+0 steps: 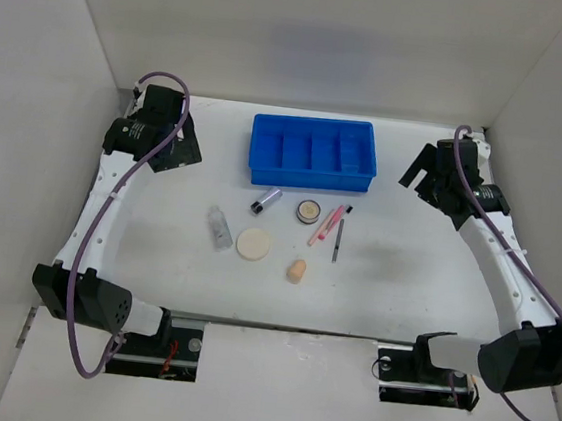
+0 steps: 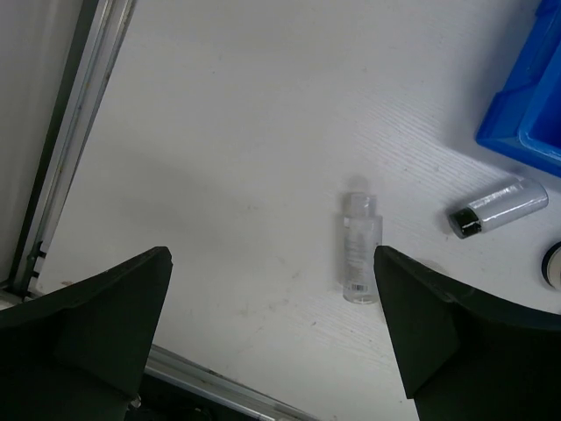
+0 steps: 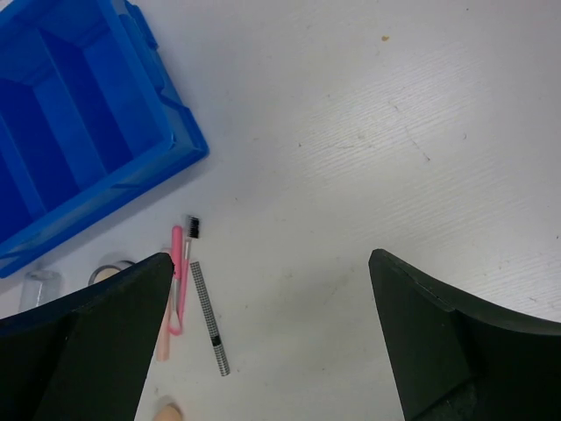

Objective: Organize the makeup

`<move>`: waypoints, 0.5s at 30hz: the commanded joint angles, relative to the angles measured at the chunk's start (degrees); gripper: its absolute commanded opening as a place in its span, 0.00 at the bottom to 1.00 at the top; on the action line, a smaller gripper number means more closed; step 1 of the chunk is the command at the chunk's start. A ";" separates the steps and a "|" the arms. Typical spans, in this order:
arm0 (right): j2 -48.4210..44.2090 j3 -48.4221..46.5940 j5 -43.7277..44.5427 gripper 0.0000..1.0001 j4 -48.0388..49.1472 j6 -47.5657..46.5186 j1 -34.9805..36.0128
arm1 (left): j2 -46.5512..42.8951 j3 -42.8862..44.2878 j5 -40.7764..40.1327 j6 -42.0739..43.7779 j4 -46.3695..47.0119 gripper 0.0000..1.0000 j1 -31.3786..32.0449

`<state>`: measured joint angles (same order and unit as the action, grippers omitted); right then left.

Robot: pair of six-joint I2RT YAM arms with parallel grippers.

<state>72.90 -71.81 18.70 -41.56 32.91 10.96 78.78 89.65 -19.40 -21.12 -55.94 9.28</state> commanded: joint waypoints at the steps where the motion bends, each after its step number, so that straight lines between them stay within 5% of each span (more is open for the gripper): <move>1: -0.58 0.09 1.77 1.00 1.66 -1.09 0.11 | -0.21 3.07 0.33 0.03 -2.41 1.00 0.13; 15: -0.04 0.09 0.20 1.00 2.19 -0.56 0.11 | -5.04 -5.70 2.78 1.88 -0.57 1.00 2.32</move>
<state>72.84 -71.61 19.05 -41.56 32.77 10.96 76.05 85.67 -17.54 -19.57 -56.40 10.92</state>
